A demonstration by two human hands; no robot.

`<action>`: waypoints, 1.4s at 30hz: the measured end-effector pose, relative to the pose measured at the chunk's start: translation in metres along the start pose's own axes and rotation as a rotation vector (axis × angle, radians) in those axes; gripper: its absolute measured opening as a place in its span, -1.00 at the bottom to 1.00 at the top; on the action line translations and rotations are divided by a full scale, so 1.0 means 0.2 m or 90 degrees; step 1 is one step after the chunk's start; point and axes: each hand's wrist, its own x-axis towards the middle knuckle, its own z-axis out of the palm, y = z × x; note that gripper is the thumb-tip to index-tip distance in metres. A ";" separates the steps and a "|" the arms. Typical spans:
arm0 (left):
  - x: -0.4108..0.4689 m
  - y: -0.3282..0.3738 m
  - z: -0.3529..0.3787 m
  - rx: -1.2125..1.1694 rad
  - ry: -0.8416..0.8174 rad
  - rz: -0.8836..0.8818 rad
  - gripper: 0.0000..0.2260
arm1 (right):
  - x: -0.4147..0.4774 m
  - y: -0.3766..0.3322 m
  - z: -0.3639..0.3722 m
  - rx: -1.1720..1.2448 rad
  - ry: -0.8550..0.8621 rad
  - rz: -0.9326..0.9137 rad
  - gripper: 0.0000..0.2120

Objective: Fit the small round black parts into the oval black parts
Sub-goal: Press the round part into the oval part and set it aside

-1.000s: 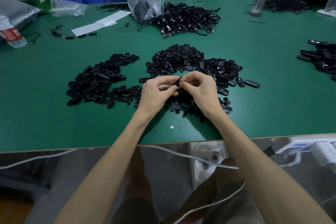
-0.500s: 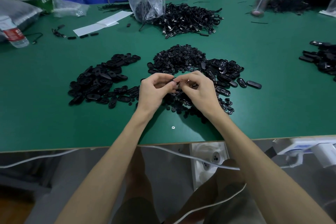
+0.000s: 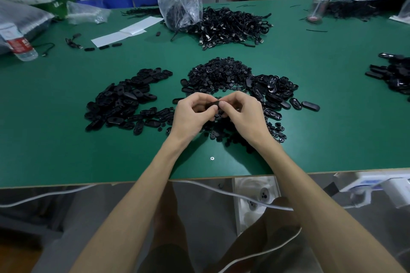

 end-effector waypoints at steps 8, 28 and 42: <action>0.00 0.01 0.00 0.041 -0.010 0.017 -0.84 | 0.00 0.00 0.00 0.004 -0.010 0.010 -0.97; -0.02 0.04 0.02 0.137 0.016 0.032 -0.81 | 0.00 0.00 0.00 0.008 -0.021 0.036 -0.88; -0.03 0.07 0.03 0.184 -0.004 0.046 -0.79 | -0.01 -0.02 0.00 0.034 -0.034 0.071 -0.95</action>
